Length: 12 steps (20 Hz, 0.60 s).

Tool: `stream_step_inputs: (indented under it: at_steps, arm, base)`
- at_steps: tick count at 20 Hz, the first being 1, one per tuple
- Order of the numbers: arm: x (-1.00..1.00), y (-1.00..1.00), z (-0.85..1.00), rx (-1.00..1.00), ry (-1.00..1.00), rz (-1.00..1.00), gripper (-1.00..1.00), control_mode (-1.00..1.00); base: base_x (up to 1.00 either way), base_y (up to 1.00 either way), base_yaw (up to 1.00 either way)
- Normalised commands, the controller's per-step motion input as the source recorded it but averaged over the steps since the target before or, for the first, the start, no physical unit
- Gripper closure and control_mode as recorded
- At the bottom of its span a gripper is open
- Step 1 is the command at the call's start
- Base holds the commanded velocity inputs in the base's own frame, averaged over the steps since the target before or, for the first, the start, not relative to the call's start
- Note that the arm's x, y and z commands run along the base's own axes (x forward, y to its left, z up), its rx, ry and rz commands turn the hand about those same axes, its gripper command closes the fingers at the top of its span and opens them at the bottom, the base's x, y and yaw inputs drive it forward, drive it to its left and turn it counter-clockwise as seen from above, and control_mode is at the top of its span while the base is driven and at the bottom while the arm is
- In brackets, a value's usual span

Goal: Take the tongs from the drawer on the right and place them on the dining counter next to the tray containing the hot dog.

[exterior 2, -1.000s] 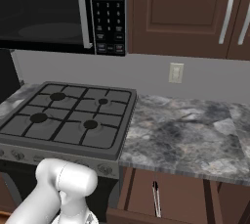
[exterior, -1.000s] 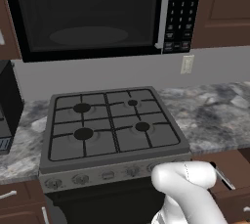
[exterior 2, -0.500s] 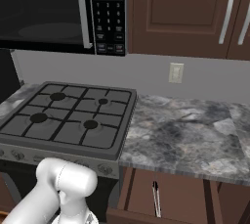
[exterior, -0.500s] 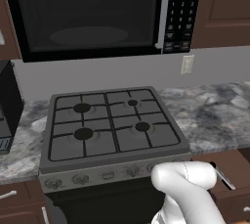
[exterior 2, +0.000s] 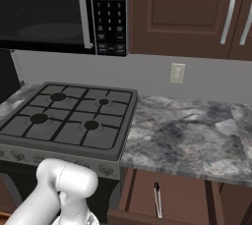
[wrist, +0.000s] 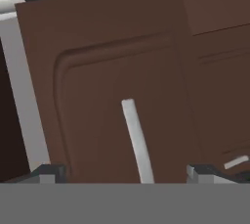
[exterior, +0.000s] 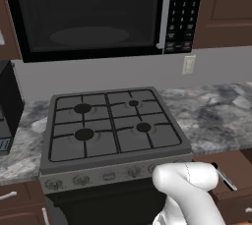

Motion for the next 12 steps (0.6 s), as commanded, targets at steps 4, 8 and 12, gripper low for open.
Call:
stream_step_inputs:
  at_steps: [4,8,12]
  arm:
    - [-0.46,-0.23,0.57,0.01,0.00,0.00,-1.00,-1.00]
    - [-0.44,-0.08,0.64,0.01,0.00,0.00,-1.00,-1.00]
    - [-0.43,0.00,0.69,0.01,-0.01,0.00,-1.00,-1.00]
  base:
    - [0.00,0.00,0.00]
    - [0.00,0.00,0.00]
    - [0.00,0.00,0.00]
